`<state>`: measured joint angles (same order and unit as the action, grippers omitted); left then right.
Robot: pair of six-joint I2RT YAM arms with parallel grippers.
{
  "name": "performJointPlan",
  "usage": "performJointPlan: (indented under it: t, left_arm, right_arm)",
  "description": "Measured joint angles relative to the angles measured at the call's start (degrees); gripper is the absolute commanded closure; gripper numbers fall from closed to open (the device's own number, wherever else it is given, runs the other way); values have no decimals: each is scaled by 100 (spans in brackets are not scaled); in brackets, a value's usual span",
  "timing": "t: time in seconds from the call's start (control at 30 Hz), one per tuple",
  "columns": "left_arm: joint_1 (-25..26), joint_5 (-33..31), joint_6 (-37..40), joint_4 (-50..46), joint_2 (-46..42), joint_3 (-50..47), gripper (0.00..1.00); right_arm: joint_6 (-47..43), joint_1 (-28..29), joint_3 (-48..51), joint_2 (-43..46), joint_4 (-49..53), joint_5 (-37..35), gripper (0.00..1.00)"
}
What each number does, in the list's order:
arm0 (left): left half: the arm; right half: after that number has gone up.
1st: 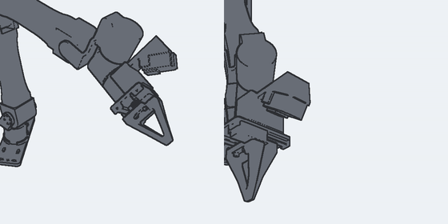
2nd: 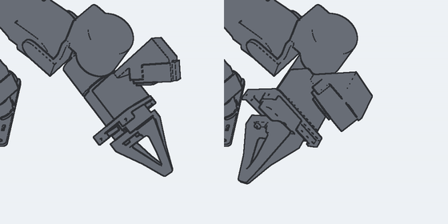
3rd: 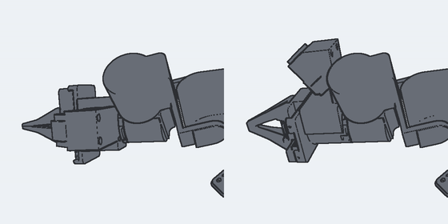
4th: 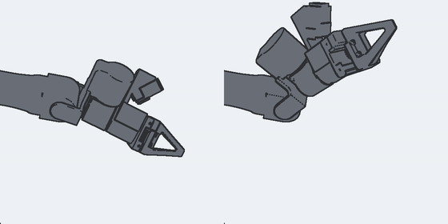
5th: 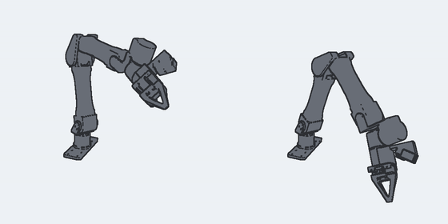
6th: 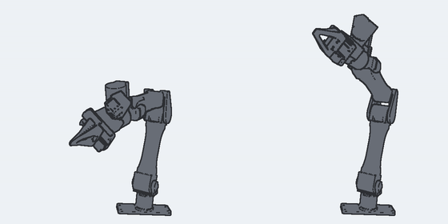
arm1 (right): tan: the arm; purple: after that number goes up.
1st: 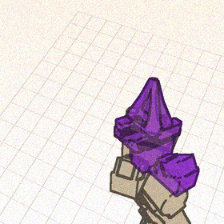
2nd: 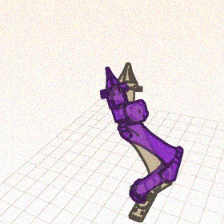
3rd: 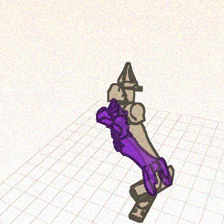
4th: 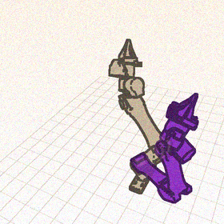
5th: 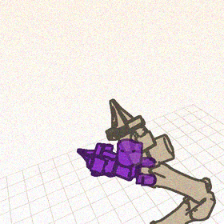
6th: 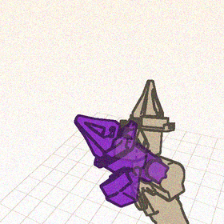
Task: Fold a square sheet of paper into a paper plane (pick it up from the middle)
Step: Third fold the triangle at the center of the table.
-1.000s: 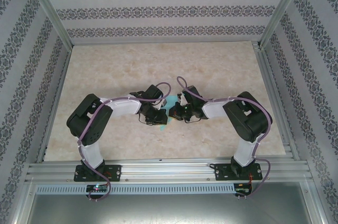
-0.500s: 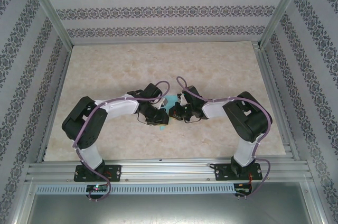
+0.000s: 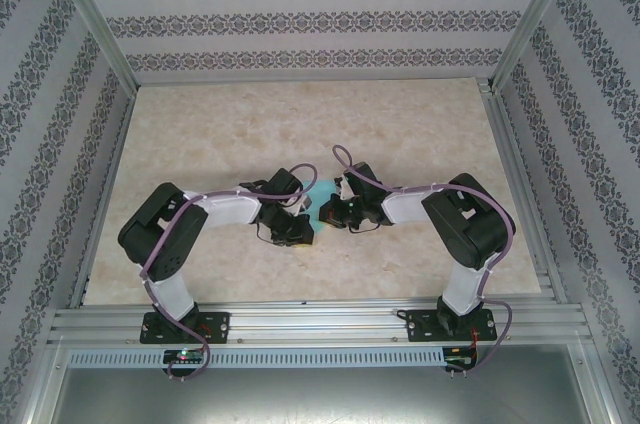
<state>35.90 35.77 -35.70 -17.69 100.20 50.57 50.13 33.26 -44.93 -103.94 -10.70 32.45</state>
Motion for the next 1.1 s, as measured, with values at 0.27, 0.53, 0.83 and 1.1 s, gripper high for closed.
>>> performJointPlan:
  t: [0.27,0.53,0.83,1.1]
  left_arm:
    - [0,-13,-247,37,-485,-531,87]
    - [-28,-17,-625,87,-1019,-542,86]
    - [-138,26,-841,664,-214,-50,85]
    - [-153,17,-852,890,-114,-389,86]
  right_arm:
    - [-59,0,-9,-4,17,2,96]
    - [-57,0,-9,-4,17,2,95]
    - [-55,0,-15,-15,15,7,95]
    - [-55,2,-15,-15,15,7,94]
